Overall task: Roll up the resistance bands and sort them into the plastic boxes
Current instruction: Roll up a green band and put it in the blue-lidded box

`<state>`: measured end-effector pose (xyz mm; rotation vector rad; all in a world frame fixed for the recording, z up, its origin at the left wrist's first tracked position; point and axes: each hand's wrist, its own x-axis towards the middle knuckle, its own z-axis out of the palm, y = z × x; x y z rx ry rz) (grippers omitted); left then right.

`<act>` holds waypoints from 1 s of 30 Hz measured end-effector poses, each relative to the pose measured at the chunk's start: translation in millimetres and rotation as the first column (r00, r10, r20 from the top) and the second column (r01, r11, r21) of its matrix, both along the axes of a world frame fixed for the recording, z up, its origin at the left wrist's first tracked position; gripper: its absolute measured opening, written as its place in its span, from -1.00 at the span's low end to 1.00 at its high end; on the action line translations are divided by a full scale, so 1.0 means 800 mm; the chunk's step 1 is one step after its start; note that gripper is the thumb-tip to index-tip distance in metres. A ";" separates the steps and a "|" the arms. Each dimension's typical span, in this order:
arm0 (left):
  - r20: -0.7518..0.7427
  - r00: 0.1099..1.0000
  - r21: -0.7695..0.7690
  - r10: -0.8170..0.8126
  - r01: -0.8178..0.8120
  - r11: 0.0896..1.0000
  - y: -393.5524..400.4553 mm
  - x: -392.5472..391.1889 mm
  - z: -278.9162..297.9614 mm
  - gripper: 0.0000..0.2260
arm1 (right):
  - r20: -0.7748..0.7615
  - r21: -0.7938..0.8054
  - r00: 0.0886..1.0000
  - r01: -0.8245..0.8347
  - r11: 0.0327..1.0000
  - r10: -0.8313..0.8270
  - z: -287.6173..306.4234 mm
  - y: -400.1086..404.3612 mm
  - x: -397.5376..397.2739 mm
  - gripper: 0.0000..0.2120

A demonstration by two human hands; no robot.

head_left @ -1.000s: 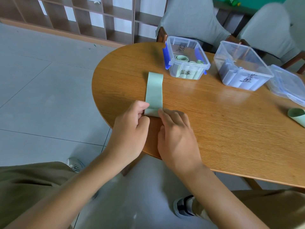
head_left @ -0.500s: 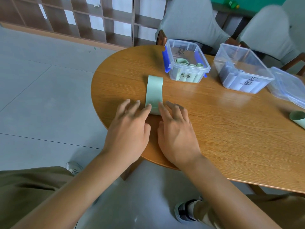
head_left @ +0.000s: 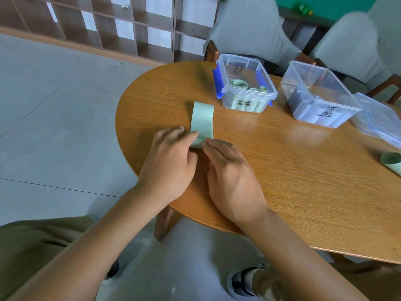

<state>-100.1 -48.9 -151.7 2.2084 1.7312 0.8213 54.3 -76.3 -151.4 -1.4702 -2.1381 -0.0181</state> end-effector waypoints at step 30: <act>0.400 0.910 0.007 0.107 -0.120 0.993 0.034 0.017 0.015 -0.70 | -0.661 -0.470 0.679 -0.042 0.882 -0.320 0.024 0.034 -0.014 -0.37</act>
